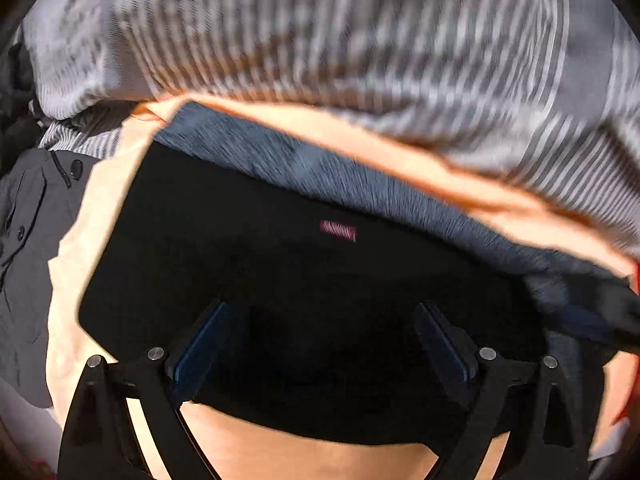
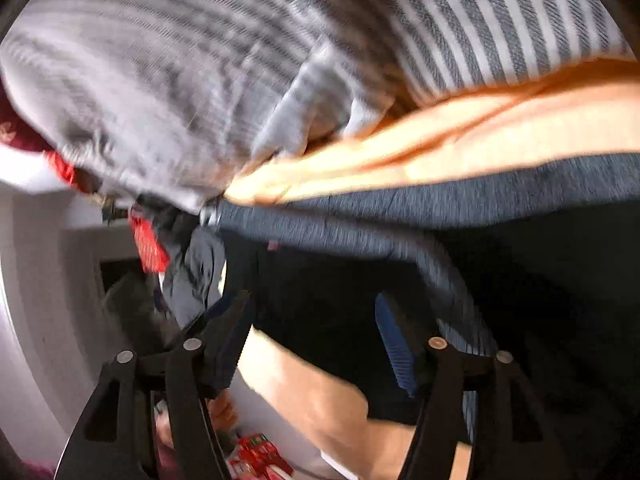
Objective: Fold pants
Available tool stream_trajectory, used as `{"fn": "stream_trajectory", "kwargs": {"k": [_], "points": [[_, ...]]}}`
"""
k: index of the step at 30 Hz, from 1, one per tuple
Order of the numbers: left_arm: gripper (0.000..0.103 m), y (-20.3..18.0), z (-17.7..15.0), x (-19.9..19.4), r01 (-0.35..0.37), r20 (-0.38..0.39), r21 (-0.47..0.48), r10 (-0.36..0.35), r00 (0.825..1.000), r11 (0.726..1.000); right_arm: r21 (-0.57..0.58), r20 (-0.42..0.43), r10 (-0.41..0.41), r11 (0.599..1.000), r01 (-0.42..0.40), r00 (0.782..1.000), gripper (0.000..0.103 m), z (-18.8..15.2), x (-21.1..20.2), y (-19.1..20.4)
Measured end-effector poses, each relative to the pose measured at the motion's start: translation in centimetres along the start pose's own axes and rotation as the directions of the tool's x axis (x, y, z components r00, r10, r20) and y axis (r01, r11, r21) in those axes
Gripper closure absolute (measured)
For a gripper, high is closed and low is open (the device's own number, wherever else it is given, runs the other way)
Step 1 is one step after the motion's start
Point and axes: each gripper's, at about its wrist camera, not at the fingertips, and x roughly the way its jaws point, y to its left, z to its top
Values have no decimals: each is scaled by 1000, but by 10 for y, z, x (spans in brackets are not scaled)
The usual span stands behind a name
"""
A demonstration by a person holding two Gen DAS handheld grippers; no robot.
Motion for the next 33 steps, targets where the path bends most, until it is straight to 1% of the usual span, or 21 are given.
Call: {"fn": "stream_trajectory", "kwargs": {"k": [2,3,4,5,6,7,8,9,11,12,14,16,17,18,20,23,24,25,27,30,33], "points": [[10,-3,-6,22,-51,-58,-15,50,997,999,37,-51,-124,991,126,991,32,-3,7,-25],[10,-3,-9,24,-66,-57,-18,65,996,998,54,-50,-158,986,161,986,32,-1,7,-36],[10,-5,-11,20,-84,-43,-12,83,996,996,82,-40,-132,987,135,990,42,1,3,-44],[10,-6,-13,15,-90,-37,-2,90,995,996,126,-10,-87,988,88,996,43,0,-9,-50],[10,-8,-16,6,-82,-26,11,83,996,997,124,25,-84,989,80,996,43,-3,-19,-48],[10,-11,-20,-1,-82,-15,23,82,996,996,92,68,-102,991,95,993,40,-8,-35,-42],[10,-14,-24,-8,-84,-11,37,85,996,996,71,91,-125,990,118,988,34,-11,-45,-39],[10,-18,-28,-14,-81,-13,53,82,997,995,31,146,-184,983,182,972,32,-24,-64,-31],[10,-30,-38,-25,-62,-24,84,64,998,994,7,200,-256,966,259,946,31,-43,-85,-27],[10,-37,-44,-29,-46,-32,100,49,998,994,10,228,-300,952,306,926,31,-60,-98,-27],[10,-58,-58,-36,5,-51,140,2,999,990,56,257,-367,929,365,894,31,-93,-117,-36],[10,-81,-71,-41,55,-64,190,-44,997,980,144,279,-426,905,400,861,31,-142,-134,-49],[10,-98,-83,-42,90,-75,230,-75,994,969,179,286,-444,895,408,849,31,-161,-145,-61],[10,-111,-92,-41,115,-89,263,-95,992,958,239,295,-471,879,413,831,31,-196,-154,-71],[10,-137,-112,-40,139,-117,322,-106,987,936,312,292,-506,852,420,811,31,-236,-167,-91],[10,-160,-140,-52,196,-116,382,-163,980,903,427,269,-555,801,419,787,31,-307,-183,-128],[10,-164,-146,-54,197,-112,400,-165,980,895,449,270,-559,793,411,784,31,-325,-187,-139],[10,-170,-154,-57,194,-111,426,-161,981,883,464,272,-552,793,396,788,31,-340,-193,-148],[10,-173,-164,-60,199,-119,447,-162,980,872,477,275,-539,796,373,796,31,-360,-196,-164],[10,-174,-172,-62,191,-109,470,-158,981,862,473,269,-539,796,378,798,31,-378,-186,-179],[10,-182,-186,-56,195,-130,463,-151,980,865,488,270,-526,796,356,806,31,-388,-181,-194]]}}
